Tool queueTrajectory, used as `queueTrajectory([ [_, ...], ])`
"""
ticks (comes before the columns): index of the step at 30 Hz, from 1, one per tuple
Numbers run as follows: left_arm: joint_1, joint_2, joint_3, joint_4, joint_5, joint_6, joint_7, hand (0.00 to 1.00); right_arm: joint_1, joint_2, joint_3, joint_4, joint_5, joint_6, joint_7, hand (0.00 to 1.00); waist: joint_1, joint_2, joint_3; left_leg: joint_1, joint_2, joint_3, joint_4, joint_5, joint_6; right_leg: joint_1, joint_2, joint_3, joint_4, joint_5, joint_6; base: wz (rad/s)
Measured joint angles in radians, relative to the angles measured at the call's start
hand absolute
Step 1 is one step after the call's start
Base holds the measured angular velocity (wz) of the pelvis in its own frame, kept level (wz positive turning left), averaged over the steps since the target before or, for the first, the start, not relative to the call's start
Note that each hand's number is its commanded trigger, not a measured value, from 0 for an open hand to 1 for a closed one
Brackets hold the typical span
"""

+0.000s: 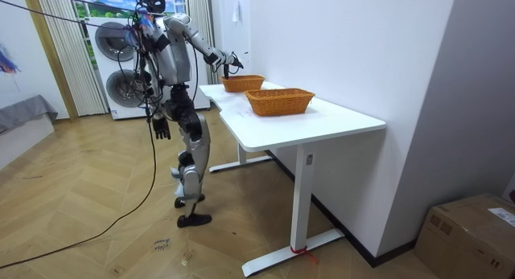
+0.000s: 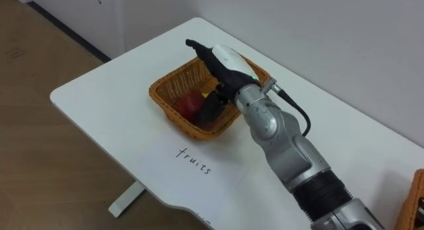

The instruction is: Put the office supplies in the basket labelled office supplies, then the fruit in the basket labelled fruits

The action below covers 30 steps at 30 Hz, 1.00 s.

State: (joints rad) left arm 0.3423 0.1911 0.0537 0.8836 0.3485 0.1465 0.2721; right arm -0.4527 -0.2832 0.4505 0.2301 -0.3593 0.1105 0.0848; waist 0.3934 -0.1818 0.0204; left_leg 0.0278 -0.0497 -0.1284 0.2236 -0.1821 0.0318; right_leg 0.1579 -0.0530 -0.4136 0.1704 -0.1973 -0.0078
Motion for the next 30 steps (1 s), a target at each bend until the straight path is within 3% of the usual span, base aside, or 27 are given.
queueTrajectory([
  [24, -0.001, 0.001, 0.008, -0.009, -0.002, -0.002, 0.002, 0.00, 0.000, -0.007, -0.001, 0.001, 0.000, -0.001, 0.000, 0.00, -0.005, 0.000, 0.0003, 0.000, 0.001, 0.005, 0.000, 0.000, 0.000, 0.001, 0.000, 0.005, 0.000, 0.000, 0.000, 0.00],
  [30, -0.006, -0.002, 0.042, -0.021, 0.007, -0.005, 0.001, 0.00, 0.001, -0.017, -0.085, -0.021, 0.010, -0.021, -0.002, 0.00, -0.038, 0.001, -0.0018, 0.002, 0.001, 0.010, 0.001, 0.000, 0.000, 0.001, 0.001, 0.014, -0.001, 0.000, 0.000, 0.00],
])
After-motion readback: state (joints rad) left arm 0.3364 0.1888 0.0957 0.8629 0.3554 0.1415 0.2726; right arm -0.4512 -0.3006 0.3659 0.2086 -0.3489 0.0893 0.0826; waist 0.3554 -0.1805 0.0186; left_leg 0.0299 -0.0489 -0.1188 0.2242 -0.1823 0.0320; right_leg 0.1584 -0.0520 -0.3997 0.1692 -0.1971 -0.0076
